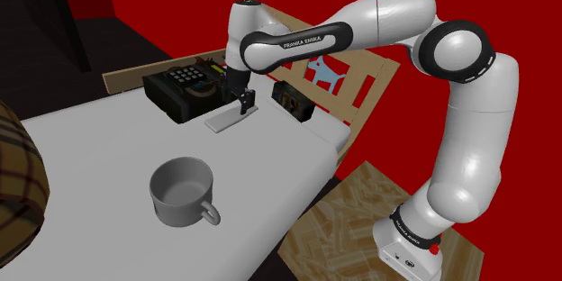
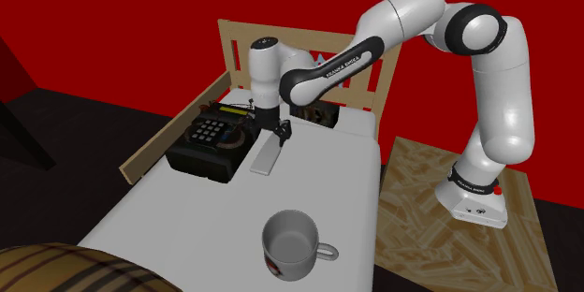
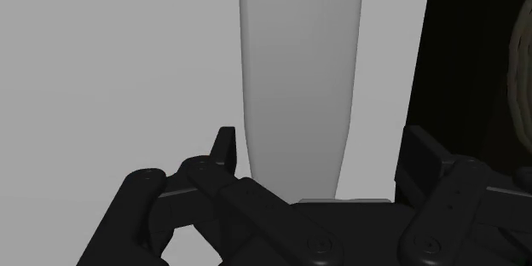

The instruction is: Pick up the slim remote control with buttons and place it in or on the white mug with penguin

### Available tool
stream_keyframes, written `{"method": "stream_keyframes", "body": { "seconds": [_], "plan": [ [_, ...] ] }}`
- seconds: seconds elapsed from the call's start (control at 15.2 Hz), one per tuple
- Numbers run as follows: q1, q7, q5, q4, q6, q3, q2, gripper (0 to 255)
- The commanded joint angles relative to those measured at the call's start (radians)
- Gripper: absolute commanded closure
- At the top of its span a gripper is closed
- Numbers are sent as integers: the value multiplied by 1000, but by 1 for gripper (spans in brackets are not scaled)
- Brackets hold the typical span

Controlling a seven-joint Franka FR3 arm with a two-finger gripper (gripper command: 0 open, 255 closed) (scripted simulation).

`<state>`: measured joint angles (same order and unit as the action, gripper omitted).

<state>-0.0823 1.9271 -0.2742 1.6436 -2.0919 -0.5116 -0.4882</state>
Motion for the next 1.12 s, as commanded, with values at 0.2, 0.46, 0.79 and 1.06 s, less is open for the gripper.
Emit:
{"method": "stream_keyframes", "body": {
  "seconds": [0.2, 0.46, 0.79, 1.06],
  "plan": [
    [3, 1, -3, 22, -26, 13, -43, 0],
    [6, 0, 0, 22, -26, 17, -42, 0],
    [15, 21, -2, 60, -51, 11, -29, 255],
    [-11, -6, 24, 76, -23, -3, 16, 255]
  ]
}}
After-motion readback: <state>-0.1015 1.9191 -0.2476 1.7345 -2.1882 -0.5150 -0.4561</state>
